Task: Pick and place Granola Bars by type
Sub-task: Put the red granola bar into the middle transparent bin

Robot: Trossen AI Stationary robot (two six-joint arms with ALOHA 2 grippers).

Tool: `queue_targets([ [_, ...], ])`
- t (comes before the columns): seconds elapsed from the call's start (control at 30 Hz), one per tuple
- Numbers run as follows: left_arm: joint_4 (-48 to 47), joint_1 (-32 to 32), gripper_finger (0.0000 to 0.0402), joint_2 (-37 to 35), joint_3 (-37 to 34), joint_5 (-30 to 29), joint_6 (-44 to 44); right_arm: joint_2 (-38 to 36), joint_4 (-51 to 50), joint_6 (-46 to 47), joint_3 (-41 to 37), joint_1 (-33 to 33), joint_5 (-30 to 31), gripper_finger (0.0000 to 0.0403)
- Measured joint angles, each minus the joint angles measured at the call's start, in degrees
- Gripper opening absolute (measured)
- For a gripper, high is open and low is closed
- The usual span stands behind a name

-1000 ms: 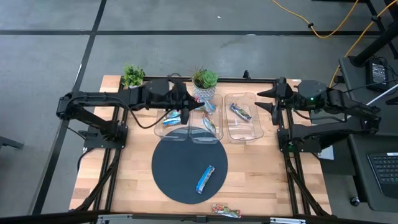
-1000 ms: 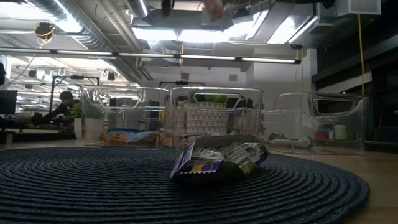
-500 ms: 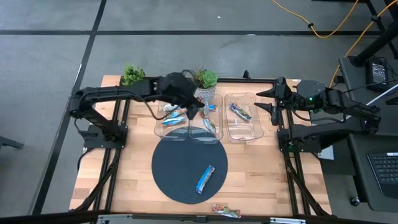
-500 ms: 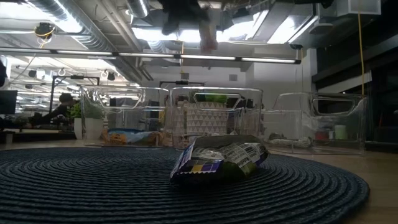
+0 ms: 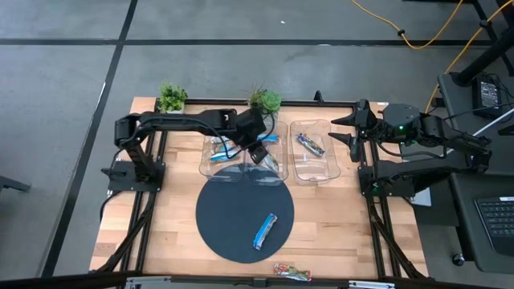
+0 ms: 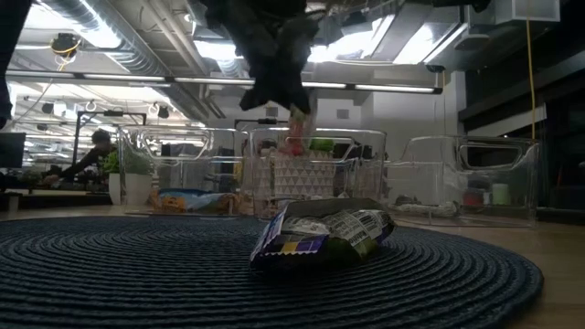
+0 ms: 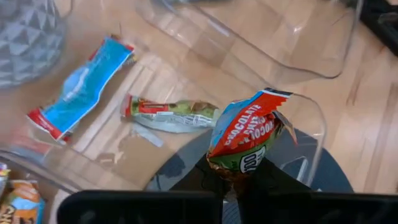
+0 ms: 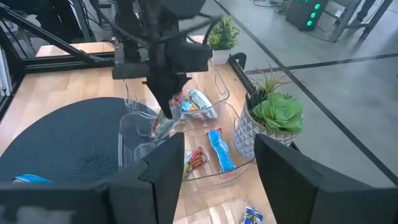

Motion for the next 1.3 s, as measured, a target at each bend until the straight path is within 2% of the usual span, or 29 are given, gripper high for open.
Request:
queue_targets([
  [0.53, -0.80, 0.65, 0.0009, 6.78, 0.00, 1.17, -0.32, 0.63, 0.17, -1.04, -3.45, -0.02, 0.46, 0.0196],
  [0.77, -4.73, 0.91, 0.0010, 8.65, -0.02, -2.02, 1.19, 0.69, 2.12, -3.00, -3.45, 0.00, 0.44, 0.0196],
  [0.97, -4.36, 1.41, 0.0012, 10.85, 0.02, -2.11, 2.13, 0.70, 3.26, -4.02, -3.45, -0.02, 0.42, 0.0196],
  [1.13, -4.40, 1.47, 0.0028, 11.53, 0.00, -2.09, 3.17, 0.70, 3.27, -3.99, -3.45, 0.02, -0.24, 0.0196],
  [1.3, -4.22, 1.55, 0.0061, 11.31, 0.00, -3.40, 4.00, 0.70, 3.25, -3.97, -3.45, 0.02, -0.30, 0.0196],
])
